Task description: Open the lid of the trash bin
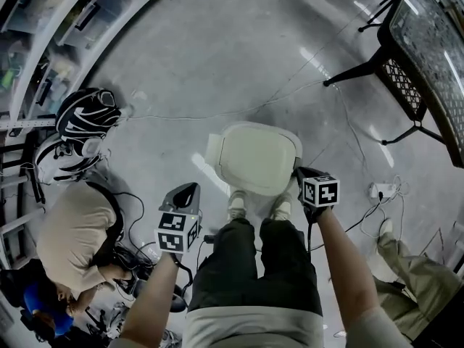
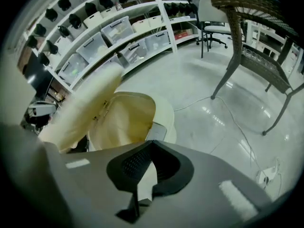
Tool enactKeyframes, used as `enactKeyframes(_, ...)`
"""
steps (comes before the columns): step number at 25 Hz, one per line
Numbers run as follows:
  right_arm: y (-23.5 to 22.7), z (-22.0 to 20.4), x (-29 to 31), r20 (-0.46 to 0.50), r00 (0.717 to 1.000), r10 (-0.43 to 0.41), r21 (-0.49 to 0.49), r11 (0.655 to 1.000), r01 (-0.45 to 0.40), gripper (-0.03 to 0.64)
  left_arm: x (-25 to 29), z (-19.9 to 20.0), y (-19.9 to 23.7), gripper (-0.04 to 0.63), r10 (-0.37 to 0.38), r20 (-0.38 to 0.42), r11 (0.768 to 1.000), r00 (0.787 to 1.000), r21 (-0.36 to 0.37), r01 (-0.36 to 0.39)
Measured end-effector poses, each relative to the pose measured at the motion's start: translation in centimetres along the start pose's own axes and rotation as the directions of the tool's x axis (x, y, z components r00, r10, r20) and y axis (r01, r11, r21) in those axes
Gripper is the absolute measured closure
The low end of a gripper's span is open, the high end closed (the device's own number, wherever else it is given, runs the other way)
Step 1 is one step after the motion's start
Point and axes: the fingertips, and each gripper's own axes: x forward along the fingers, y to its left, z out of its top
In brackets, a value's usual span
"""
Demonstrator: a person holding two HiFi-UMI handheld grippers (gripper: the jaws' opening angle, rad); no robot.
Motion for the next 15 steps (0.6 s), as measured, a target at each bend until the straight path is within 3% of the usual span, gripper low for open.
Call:
enactKeyframes(3,0.4,0.7,-0.7,0.001,1.000,-0.018,0.018,1.000,0.018,0.614,-1.7,0.6,0.2,0.592,0.008,0.017,1.000,1.000,-0.005,-0.008)
enactKeyframes(7,2.5,2.3,-3.9,0.076,0.997,-0.030,0.030,0.999,0.028,0.614,-4.6,1.5,0.4,0.594,0.023,0.041,1.000,0.999,-0.008,-0.023)
enactKeyframes(15,8.5,5.9,-15.4,0.215,0.977,-0.005,0.009,1.000,0.003,0.614,-12.1,6.1,-0.5,0.594,0.021,0.109,1.000,0.994,-0.001,-0.021)
